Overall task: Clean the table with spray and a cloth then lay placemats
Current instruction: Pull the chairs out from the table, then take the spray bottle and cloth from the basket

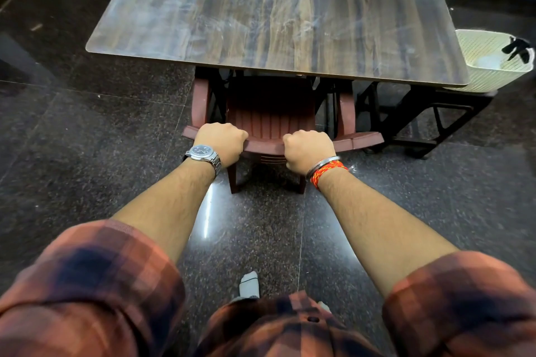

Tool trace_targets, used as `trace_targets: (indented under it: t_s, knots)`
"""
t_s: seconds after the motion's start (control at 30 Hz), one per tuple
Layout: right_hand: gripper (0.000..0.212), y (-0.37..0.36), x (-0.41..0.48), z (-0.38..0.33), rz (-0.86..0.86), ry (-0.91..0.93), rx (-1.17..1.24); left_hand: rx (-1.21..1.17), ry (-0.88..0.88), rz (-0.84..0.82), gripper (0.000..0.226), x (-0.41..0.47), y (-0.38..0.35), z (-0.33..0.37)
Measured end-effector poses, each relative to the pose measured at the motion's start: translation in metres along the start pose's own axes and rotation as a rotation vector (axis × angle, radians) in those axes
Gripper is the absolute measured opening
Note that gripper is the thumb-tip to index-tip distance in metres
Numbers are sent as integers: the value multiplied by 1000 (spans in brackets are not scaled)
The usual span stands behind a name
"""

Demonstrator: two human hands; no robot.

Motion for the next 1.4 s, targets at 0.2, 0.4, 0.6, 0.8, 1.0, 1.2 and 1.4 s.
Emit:
trace_targets:
  t_s: [0.2, 0.4, 0.6, 0.8, 1.0, 1.2, 1.4]
  knots:
    - [24, -1, 6, -1, 3, 3, 6, 12, -1, -7, 18, 2, 0, -5]
    - [25, 0, 10, -2, 4, -1, 30, -1, -9, 16, 15, 7, -3, -11]
    - [25, -1, 9, -3, 28, -26, 52, -36, -2, 53, 15, 5, -5, -10]
    - [27, -3, 4, 0, 51, -32, 112, -80, 42, 82, 20, -1, -8, -1]
    - [56, -6, -18, 19, 291, 206, 490, -220, -334, 337, 55, -17, 15, 37]
    - [50, -18, -54, 93, 601, -156, 511, -368, -345, 409, 67, 11, 64, 99]
    - [58, -41, -77, 202, 603, -343, 504, -392, -290, 360, 80, 75, 108, 194]
Point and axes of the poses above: each hand's wrist, its own x-axis towards the middle knuckle, its own y-axis out of the back of the hand, z = x × y, the point moved 3 cm from there along x, towards the middle knuckle, and after that the axes turned 12 degrees about -z, right-handed, at the moved point
